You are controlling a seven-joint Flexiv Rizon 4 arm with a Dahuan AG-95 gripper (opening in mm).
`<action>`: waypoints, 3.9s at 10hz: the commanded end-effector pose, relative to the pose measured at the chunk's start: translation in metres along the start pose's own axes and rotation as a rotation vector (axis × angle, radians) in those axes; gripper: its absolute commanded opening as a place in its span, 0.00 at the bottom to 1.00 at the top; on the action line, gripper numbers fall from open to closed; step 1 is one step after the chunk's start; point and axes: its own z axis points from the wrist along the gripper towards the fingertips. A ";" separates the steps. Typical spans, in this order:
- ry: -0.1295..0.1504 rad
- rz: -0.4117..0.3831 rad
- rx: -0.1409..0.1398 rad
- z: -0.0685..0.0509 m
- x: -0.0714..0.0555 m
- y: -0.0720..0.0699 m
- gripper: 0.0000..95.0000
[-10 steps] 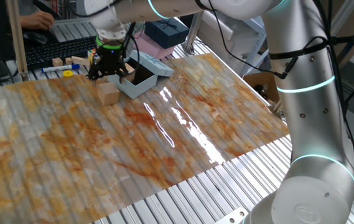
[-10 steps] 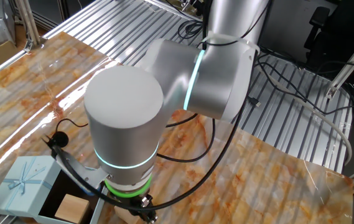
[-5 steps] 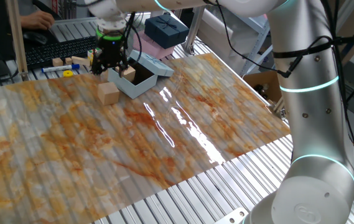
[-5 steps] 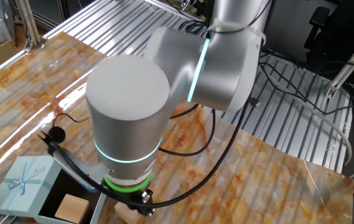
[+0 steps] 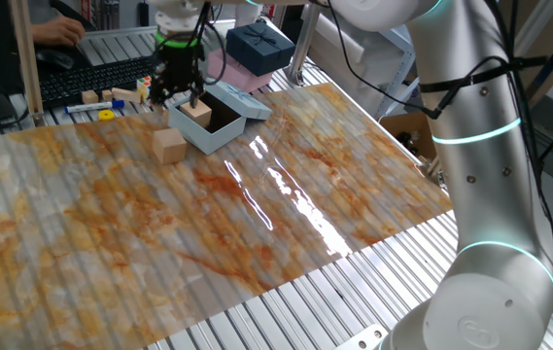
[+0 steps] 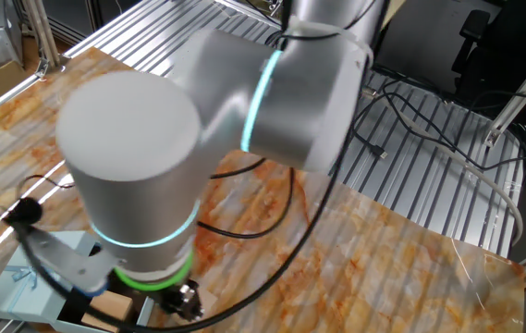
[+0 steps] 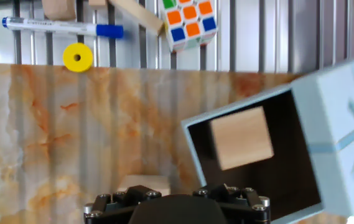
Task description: Take everything out of the gift box
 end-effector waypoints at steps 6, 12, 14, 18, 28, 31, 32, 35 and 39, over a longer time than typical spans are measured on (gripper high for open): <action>-0.024 -0.132 -0.010 0.010 -0.032 -0.049 0.60; -0.045 -0.160 -0.010 0.025 -0.037 -0.062 0.80; -0.047 -0.162 -0.011 0.030 -0.037 -0.063 0.80; -0.052 -0.166 -0.015 0.041 -0.037 -0.065 0.80; -0.059 -0.165 -0.023 0.070 -0.038 -0.066 0.60; -0.063 -0.189 -0.024 0.073 -0.038 -0.066 0.20; -0.063 -0.190 -0.023 0.073 -0.038 -0.066 0.20; -0.074 -0.191 -0.024 0.070 -0.038 -0.067 0.00; -0.062 -0.187 -0.015 0.050 -0.037 -0.068 0.00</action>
